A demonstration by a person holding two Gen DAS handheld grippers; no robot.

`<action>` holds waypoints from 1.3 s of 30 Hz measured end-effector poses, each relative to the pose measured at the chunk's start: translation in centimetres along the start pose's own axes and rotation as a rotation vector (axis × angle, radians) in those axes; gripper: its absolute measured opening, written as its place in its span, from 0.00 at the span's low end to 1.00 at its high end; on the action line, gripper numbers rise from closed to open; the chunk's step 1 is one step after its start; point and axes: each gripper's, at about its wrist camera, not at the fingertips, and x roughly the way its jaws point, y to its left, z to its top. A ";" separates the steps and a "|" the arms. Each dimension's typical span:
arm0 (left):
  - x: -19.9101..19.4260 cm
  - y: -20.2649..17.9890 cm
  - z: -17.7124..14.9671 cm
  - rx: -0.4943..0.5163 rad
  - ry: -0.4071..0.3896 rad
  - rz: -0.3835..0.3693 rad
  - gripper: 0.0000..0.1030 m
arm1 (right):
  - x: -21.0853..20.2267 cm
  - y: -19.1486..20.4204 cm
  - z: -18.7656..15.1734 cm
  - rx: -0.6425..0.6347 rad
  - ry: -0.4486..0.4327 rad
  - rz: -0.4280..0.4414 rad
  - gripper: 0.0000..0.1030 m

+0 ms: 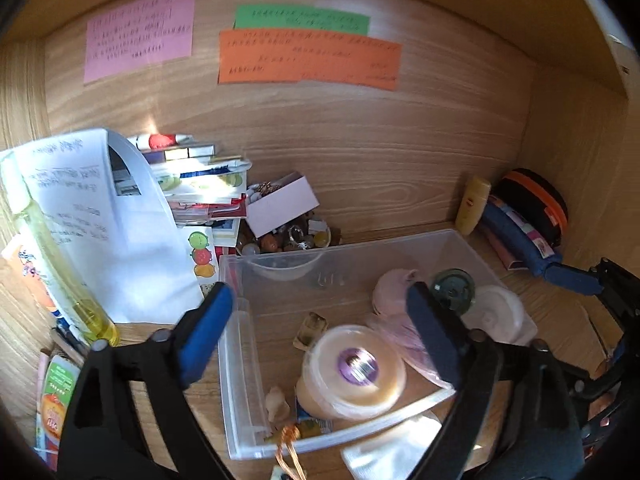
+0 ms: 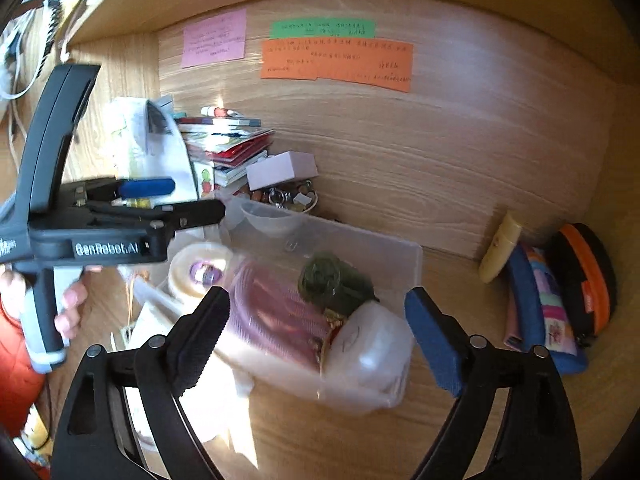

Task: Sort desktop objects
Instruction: 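Grasp the light-blue bottle with the right tool while the left grasps the white cloth bag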

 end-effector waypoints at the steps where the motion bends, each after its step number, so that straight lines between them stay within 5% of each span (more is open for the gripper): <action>1: -0.4 -0.2 -0.2 0.006 -0.004 0.000 0.93 | -0.6 0.2 -0.5 -0.014 -0.001 -0.011 0.86; 8: -2.7 -1.8 -2.0 0.067 0.021 0.002 0.95 | -3.3 0.8 -4.6 -0.142 0.037 -0.072 0.86; 22: -3.9 -4.1 -9.3 0.147 0.191 0.044 0.95 | -4.8 0.5 -11.0 -0.113 0.127 0.009 0.84; 31: -1.5 -5.6 -11.6 0.142 0.313 -0.070 0.95 | -4.3 1.7 -12.8 -0.114 0.187 0.079 0.57; 39: 2.2 -6.2 -11.2 0.086 0.423 -0.134 0.95 | -3.8 3.2 -13.4 -0.156 0.233 0.131 0.43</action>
